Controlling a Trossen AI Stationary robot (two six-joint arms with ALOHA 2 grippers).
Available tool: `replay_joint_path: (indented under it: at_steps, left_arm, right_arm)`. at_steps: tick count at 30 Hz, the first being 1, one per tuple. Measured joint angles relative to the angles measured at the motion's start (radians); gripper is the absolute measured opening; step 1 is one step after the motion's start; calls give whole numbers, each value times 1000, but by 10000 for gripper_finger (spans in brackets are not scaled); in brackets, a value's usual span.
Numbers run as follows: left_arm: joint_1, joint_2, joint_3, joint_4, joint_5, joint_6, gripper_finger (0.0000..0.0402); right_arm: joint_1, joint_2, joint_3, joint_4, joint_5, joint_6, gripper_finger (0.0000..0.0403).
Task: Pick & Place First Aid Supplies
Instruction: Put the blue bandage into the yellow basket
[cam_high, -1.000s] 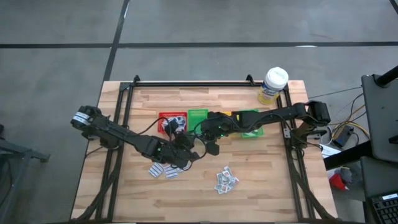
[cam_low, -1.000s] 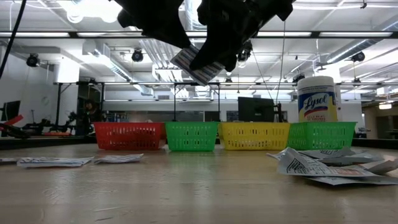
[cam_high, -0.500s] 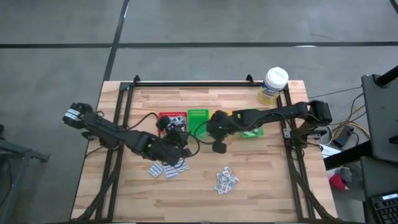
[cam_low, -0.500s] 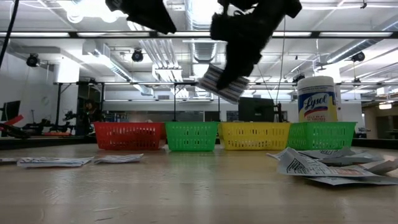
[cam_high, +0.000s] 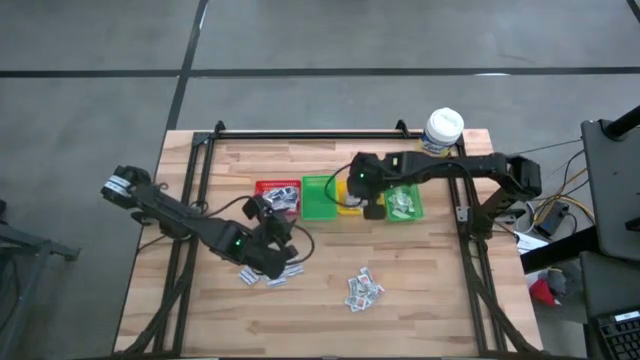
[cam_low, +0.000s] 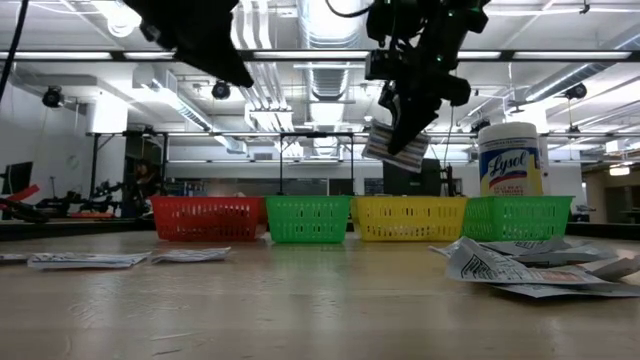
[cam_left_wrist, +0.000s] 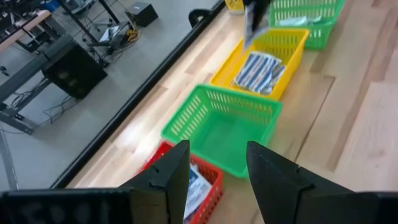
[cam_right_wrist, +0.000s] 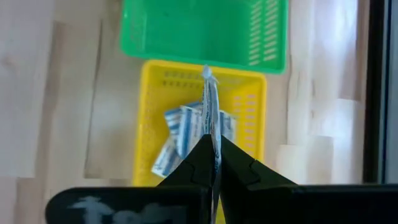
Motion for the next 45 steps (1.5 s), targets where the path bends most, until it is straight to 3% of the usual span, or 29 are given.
replay_joint_path:
  at_steps: [6,14,21,30,35,45]
  left_arm:
    - [-30,0,-70,1,-4,-47,159]
    - [-51,-23,-143,15,-3,-109,159]
    - [-54,-120,-227,110,-3,-90,159]
    - [-56,-276,-440,487,105,111,159]
    - [-56,-325,-524,631,144,169,159]
    - [-57,-336,-556,663,164,167,159]
  right_arm:
    - [-89,4,0,-17,-146,-63,8]
    - [-146,8,0,-23,-260,-105,8]
    - [-149,55,1,-31,-282,-113,8]
    - [-161,95,0,-61,-301,-128,8]
    - [-180,99,0,-73,-362,-131,8]
    - [-188,173,0,-66,-364,-134,8]
